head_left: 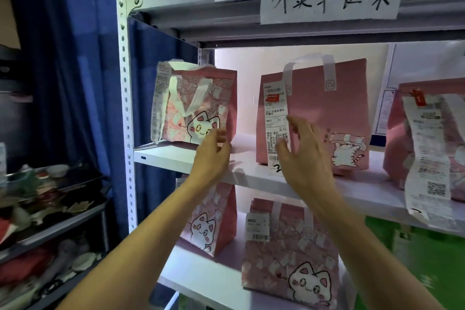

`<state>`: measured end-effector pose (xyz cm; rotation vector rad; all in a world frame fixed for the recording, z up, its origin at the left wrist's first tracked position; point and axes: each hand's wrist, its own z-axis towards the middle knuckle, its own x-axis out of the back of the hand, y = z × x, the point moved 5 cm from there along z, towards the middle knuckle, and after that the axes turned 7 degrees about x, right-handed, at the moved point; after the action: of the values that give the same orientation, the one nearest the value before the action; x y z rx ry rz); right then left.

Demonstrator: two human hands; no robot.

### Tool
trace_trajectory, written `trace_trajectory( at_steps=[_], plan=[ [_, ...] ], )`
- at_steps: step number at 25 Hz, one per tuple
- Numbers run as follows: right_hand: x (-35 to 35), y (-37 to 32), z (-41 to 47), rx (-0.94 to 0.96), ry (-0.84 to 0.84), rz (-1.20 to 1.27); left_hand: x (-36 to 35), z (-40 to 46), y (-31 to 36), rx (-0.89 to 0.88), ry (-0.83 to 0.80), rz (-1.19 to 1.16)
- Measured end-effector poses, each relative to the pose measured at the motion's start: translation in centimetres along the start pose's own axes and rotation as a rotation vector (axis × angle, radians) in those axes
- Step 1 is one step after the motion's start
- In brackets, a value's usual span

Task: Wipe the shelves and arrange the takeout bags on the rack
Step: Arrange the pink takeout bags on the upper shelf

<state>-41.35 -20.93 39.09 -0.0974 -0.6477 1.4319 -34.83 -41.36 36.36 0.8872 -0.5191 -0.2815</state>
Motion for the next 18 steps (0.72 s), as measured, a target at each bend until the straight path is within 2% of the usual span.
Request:
trace_trajectory(
  at_steps=[4,7,12,15,18],
  plan=[
    [-7.4,-2.0,0.7,-0.04,-0.17,0.065,5.6,3.3,-4.0,0.049,0.092,0.034],
    [-12.7,-1.3,1.6,-0.173,-0.275,0.047,9.0,6.7,-7.0,0.114,0.134,0.085],
    [-16.9,-0.1,2.9,-0.328,-0.241,-0.016,11.5,11.3,-10.4,0.129,0.174,0.077],
    [-18.2,-0.1,3.6,-0.391,-0.216,0.03,12.0,12.8,-11.5,0.241,0.201,0.093],
    [-19.0,-0.5,4.0,-0.429,-0.209,0.058,11.9,14.0,-12.6,0.335,0.137,0.052]
  ],
)
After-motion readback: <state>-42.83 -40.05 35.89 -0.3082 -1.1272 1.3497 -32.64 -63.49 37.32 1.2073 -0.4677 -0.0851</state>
